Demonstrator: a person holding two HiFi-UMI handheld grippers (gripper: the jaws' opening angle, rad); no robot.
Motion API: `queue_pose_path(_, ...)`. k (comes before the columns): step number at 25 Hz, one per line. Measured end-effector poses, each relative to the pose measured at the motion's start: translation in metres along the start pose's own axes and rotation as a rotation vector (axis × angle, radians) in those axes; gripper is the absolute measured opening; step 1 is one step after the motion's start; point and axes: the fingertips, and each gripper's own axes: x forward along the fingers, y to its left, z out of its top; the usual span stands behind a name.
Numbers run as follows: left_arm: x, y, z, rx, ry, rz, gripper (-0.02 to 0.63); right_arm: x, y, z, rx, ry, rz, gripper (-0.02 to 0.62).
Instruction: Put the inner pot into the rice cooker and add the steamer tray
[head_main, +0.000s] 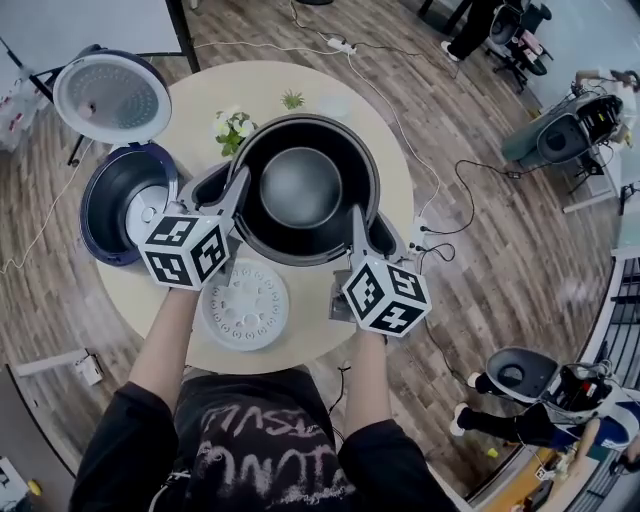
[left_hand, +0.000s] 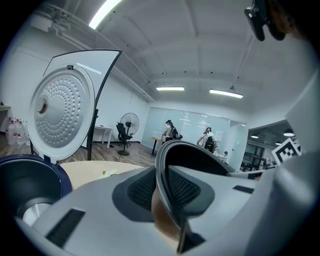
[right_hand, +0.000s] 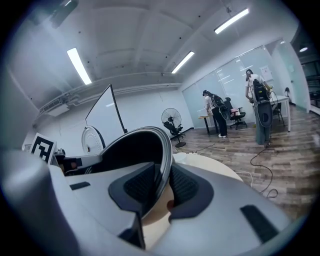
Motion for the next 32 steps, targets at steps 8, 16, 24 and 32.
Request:
queue_pose_path(8, -0.036, 0.022, 0.017, -0.010, -0.039, -0.088, 0.086, -0.025, 0.049, -0.001, -0.015, -0.055, -0.066, 0.098)
queue_pose_path(16, -0.090, 0.058, 0.043, -0.016, -0.087, -0.157, 0.085, -0.049, 0.122, -0.002, -0.041, -0.109, -0.110, 0.097)
queue_pose_path(24, -0.160, 0.119, 0.082, -0.019, -0.146, -0.173, 0.081, -0.058, 0.221, -0.003, -0.063, -0.146, -0.093, 0.098)
queue_pose_path(32, -0.240, 0.189, 0.107, -0.013, -0.197, -0.158, 0.083, -0.064, 0.325, -0.018, -0.090, -0.172, -0.057, 0.098)
